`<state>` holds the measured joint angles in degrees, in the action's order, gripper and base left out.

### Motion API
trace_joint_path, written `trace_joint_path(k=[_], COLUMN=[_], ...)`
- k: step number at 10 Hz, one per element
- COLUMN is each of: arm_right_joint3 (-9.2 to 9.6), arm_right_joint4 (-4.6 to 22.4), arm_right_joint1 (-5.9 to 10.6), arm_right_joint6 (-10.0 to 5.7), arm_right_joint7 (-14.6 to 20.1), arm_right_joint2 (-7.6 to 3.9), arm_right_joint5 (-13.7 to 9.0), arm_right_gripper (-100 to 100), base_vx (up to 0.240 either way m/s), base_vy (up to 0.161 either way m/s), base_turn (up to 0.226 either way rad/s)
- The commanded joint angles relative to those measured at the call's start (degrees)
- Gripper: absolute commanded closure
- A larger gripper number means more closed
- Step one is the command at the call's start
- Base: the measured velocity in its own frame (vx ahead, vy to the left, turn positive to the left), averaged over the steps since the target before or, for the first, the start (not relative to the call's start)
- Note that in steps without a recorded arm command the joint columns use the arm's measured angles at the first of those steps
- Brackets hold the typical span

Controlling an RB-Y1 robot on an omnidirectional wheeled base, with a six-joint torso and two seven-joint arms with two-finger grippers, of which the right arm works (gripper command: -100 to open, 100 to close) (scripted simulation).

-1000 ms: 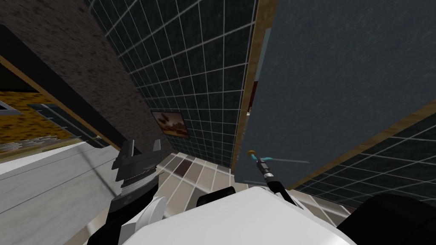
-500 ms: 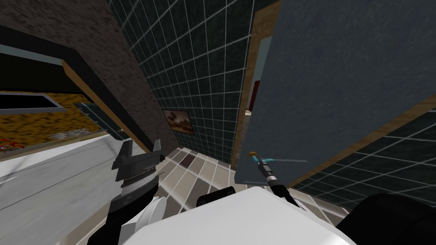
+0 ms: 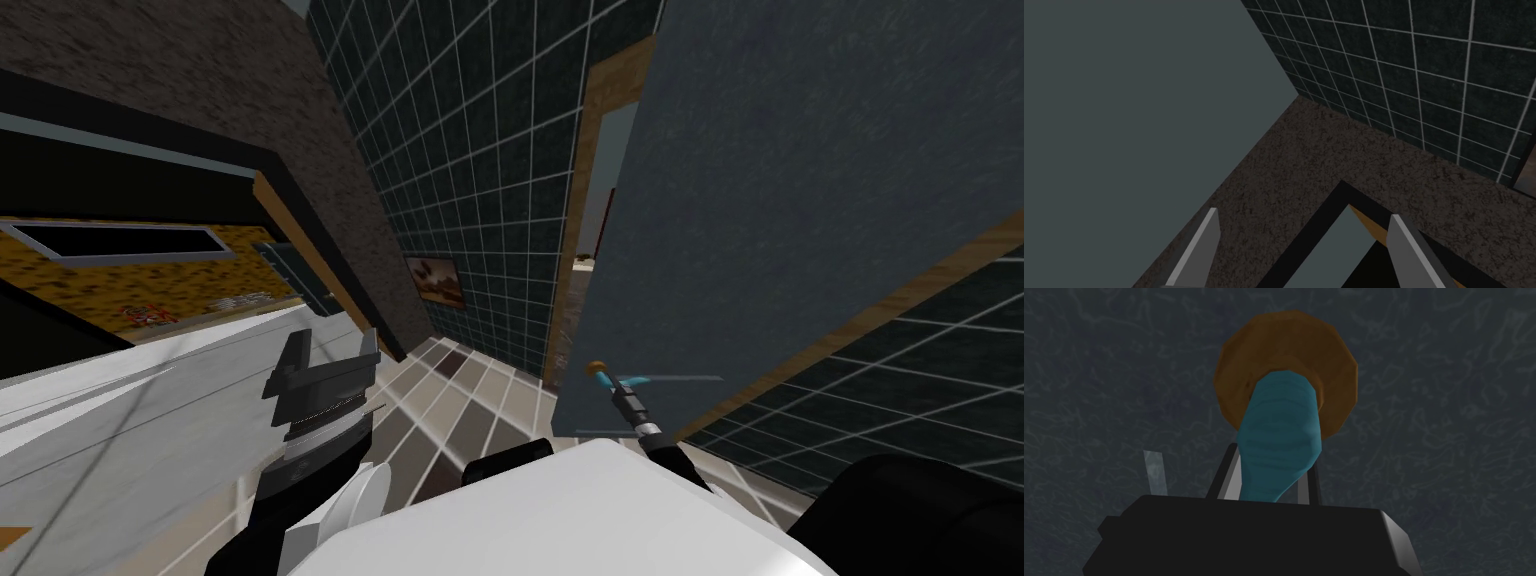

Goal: Pull the door open

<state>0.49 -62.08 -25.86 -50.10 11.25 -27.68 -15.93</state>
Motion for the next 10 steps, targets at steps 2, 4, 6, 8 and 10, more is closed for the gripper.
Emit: trace_joint_path(k=[2, 4, 6, 8, 10], arm_right_joint3=[0.21, 1.01, 1.75, 2.37, 3.02], arm_right_joint4=[-0.30, 0.55, 1.42, 2.15, 2.91], arm_right_joint1=[-0.63, -1.31, -1.87, -2.34, -2.84], arm_right_joint6=[-0.49, -2.24, -4.16, -5.77, -7.45], arm_right_joint7=[0.35, 1.08, 1.76, 2.33, 2.93], arm_right_joint2=[-0.56, -1.29, -2.10, -2.78, -3.50], arm_right_joint5=[-0.05, -0.01, 0.03, 0.06, 0.09], arm_right_gripper=[100, 100, 100, 100, 100], base_vx=[-0.149, -0.187, -0.227, -0.231, -0.213], base_vy=[0.000, -0.065, -0.052, -0.025, -0.045], base_turn=[0.072, 0.175, 0.168, 0.145, 0.149])
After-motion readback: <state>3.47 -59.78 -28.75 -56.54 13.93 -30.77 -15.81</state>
